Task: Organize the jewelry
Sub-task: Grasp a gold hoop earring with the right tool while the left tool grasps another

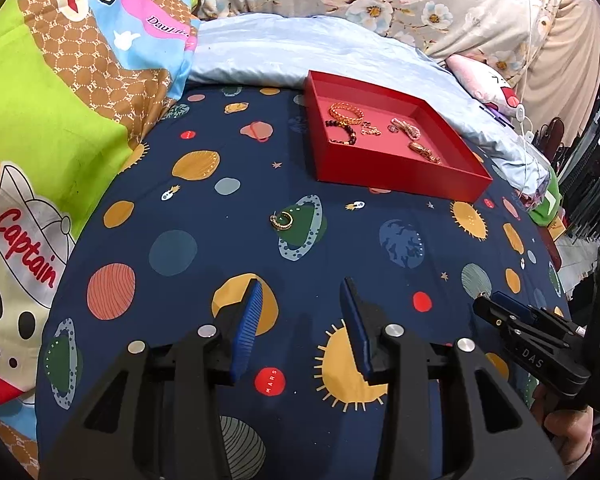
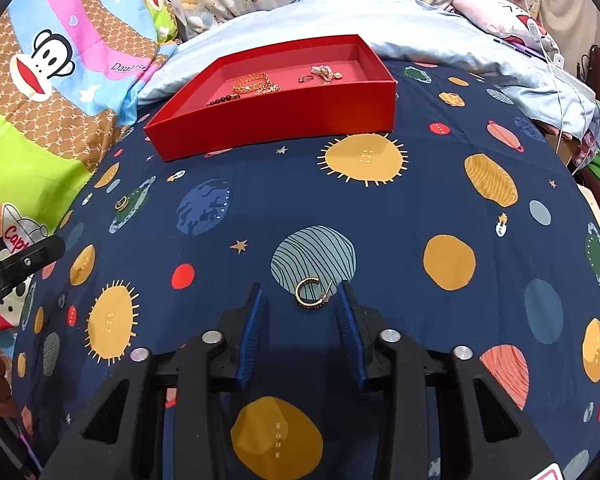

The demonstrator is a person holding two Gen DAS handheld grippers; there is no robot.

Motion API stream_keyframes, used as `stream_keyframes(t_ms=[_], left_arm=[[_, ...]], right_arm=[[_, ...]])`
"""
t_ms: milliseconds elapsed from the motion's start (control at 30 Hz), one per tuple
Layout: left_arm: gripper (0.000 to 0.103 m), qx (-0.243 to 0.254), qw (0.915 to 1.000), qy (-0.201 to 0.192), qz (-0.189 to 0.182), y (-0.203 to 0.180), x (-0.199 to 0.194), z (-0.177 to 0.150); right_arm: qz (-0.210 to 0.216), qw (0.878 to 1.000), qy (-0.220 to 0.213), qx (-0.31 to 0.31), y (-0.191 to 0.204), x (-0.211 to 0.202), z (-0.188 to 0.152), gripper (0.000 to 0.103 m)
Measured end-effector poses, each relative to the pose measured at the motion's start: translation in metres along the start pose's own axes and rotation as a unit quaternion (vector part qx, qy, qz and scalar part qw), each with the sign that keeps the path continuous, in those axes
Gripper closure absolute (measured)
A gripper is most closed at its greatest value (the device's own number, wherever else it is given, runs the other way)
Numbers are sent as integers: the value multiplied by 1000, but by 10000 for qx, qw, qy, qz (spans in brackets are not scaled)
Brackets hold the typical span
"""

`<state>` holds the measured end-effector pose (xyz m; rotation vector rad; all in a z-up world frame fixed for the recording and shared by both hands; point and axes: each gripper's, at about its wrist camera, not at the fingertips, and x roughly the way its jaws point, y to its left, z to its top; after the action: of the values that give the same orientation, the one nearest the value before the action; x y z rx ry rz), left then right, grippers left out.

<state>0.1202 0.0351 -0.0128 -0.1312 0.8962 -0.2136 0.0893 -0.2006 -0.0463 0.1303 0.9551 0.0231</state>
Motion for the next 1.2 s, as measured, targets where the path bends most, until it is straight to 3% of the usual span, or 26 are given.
stream_keyframes(t_ms=[133, 467, 867, 1067, 1200], left_arm=[[64, -26, 10000, 31, -4, 2, 3, -1], [64, -125, 9998, 107, 61, 10, 19, 5], [65, -134, 9994, 105, 291, 8, 68, 31], [71, -134, 9990, 70, 421, 8, 81, 37], [83, -100, 9991, 70, 410, 7, 84, 39]], right_arm=[[-131, 9999, -24, -59, 1, 2, 1, 86], [-91, 9999, -71, 26, 0, 2, 1, 86], [98, 9998, -140, 81, 0, -7, 5, 86], [156, 9997, -163, 116, -1, -9, 8, 86], [176, 9996, -171, 108, 0, -9, 9, 86]])
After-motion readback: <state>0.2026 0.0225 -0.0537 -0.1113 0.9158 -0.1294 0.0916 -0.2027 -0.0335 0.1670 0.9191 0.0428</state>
